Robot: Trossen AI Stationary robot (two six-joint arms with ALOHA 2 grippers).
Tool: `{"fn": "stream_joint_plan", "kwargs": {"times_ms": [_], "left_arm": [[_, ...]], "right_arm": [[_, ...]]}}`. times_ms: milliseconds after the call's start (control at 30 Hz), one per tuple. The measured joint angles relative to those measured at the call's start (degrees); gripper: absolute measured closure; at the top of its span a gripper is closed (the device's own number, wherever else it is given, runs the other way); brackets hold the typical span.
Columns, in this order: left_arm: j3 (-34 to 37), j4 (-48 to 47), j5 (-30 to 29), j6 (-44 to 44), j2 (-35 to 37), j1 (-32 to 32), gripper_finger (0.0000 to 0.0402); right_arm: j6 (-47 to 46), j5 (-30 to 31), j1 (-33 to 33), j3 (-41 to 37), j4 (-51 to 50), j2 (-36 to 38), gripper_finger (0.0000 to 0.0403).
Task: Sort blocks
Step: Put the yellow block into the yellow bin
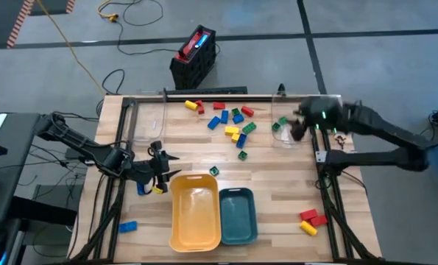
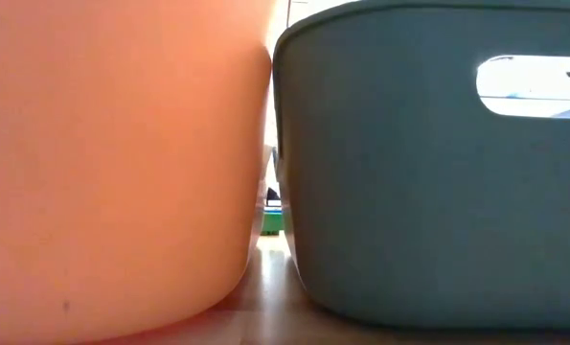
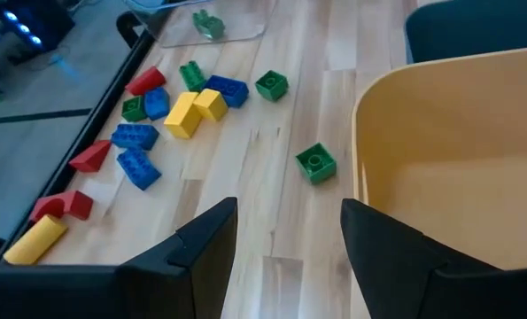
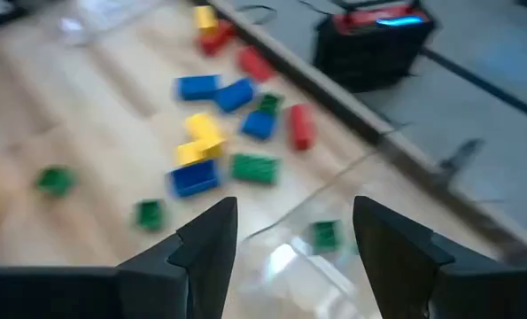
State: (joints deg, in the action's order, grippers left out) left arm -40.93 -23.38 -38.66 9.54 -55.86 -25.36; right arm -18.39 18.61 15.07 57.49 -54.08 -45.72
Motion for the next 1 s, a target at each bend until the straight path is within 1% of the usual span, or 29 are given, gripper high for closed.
{"fn": "stream_joint_plan", "kwargs": {"times_ms": [100,167,233,300,367,400,467,600,733,867,933,1000], "left_arm": [[0.0,-0.02,1.44,-0.08,-0.01,0.02,0.0203],[0.0,-0.02,2.17,-0.59,-0.01,0.0,0.0203],[0.0,-0.05,2.41,-1.28,0.0,0.01,0.0203],[0.0,-0.07,2.41,-1.91,-0.01,0.02,0.0203],[0.0,-0.2,2.43,-2.43,0.01,0.01,0.0203],[0.0,-0.38,2.47,-2.54,0.01,0.02,0.0203],[0.0,-0.83,3.25,-2.94,0.01,0.01,0.0203],[0.0,-2.57,4.09,-3.13,0.01,0.0,0.0203],[0.0,-2.94,4.09,-3.13,0.01,0.02,0.0203],[0.0,-2.95,4.09,-3.13,0.01,0.02,0.0203],[0.0,-2.94,4.09,-3.28,0.01,0.01,0.0203],[0.0,-2.94,4.09,-3.83,0.01,0.0,0.0203]], "right_arm": [[-8.98,9.51,-14.77,-4.12,0.06,1.27,0.0164],[-14.52,16.67,-24.76,-5.8,0.52,0.28,0.0167],[-18.94,23.29,-33.34,-6.14,1.01,-2.16,0.0171],[-22.36,27.3,-40.16,-6.07,1.81,-5.28,0.0174],[-25.03,27.84,-44.82,-6.07,3.37,-8.97,0.0176],[-26.39,27.2,-46.64,-6.07,3.81,-10.89,0.0177],[-29.24,23.84,-50.12,-5.74,3.26,-14.73,0.0177],[-36.87,13.94,-55.32,-2.21,-0.55,-23.49,0.0177],[-44.56,3.71,-57.76,3.62,-4.1,-32.91,0.018],[-51.14,-4.72,-60.23,9.29,-6.95,-41.97,0.0186],[-54.79,-9.37,-61.42,11.86,-8.6,-45.36,0.0187],[-58.15,-12.6,-62.82,14.36,-9.72,-48.03,0.0185]]}}
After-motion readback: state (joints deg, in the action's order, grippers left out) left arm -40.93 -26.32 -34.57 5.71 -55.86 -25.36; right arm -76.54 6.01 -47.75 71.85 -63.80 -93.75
